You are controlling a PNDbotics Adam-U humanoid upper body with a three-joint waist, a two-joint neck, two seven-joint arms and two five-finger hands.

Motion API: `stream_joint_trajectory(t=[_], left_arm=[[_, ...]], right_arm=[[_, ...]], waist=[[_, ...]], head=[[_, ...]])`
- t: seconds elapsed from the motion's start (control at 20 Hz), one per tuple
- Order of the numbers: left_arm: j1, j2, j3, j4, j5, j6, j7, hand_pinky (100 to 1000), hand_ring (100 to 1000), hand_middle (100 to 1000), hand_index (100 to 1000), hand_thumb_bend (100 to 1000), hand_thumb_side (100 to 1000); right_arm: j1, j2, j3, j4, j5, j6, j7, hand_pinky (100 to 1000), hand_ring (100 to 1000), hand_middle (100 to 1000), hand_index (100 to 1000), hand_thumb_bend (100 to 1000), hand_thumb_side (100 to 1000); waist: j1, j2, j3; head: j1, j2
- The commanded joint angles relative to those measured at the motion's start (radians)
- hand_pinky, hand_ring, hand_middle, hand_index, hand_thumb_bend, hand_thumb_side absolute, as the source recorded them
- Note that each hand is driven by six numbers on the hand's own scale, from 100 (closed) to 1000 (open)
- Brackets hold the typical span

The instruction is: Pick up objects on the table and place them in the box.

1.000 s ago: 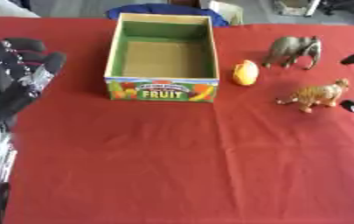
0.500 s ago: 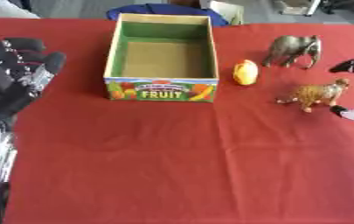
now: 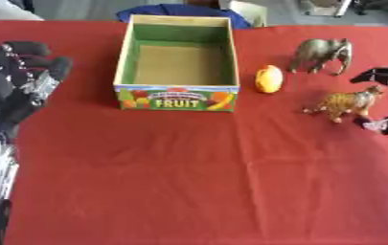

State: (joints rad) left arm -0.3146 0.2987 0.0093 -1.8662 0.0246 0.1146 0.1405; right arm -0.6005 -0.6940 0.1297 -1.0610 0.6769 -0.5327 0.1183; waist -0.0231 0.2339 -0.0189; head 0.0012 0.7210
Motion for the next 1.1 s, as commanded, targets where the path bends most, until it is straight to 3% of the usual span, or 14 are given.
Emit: stream_joint_trajectory(t=[0.05, 0.45, 0.85, 1.05, 1.1], left_arm=[[-0.010, 0.011, 0.001, -0.016, 0.003, -0.001, -0.004, 565, 597, 577, 637, 747, 405], [-0.009, 0.009, 0.001, -0.016, 0.003, -0.001, -0.004, 565, 597, 576, 637, 747, 405], [-0.009, 0.008, 0.000, -0.015, 0.003, -0.001, -0.005, 565, 596, 576, 637, 746, 406], [-0.008, 0.008, 0.000, -0.015, 0.003, 0.000, -0.006, 565, 596, 576, 637, 746, 406], [-0.008, 0.008, 0.000, -0.014, 0.003, 0.000, -0.006, 565, 596, 576, 637, 745, 406]], right_arm=[[-0.026, -0.015, -0.011, 0.010, 0.019, -0.003, -0.005, 836, 861, 774, 844, 423, 100], [-0.053, 0.010, -0.016, 0.052, 0.073, -0.002, -0.017, 825, 843, 742, 815, 414, 100], [-0.066, 0.020, -0.017, 0.068, 0.162, -0.003, -0.071, 778, 793, 629, 720, 362, 100], [-0.068, 0.022, -0.016, 0.065, 0.211, -0.008, -0.085, 757, 768, 569, 670, 304, 100], [-0.068, 0.023, -0.017, 0.064, 0.221, -0.008, -0.091, 744, 757, 533, 641, 254, 100]], waist=[[0.000, -0.017, -0.001], [0.002, -0.017, 0.000], [0.001, -0.016, 0.001], [0.001, -0.016, 0.001], [0.001, -0.016, 0.001]], head=[[-0.002, 0.001], [-0.003, 0.001], [-0.004, 0.003], [-0.004, 0.003], [-0.004, 0.003]])
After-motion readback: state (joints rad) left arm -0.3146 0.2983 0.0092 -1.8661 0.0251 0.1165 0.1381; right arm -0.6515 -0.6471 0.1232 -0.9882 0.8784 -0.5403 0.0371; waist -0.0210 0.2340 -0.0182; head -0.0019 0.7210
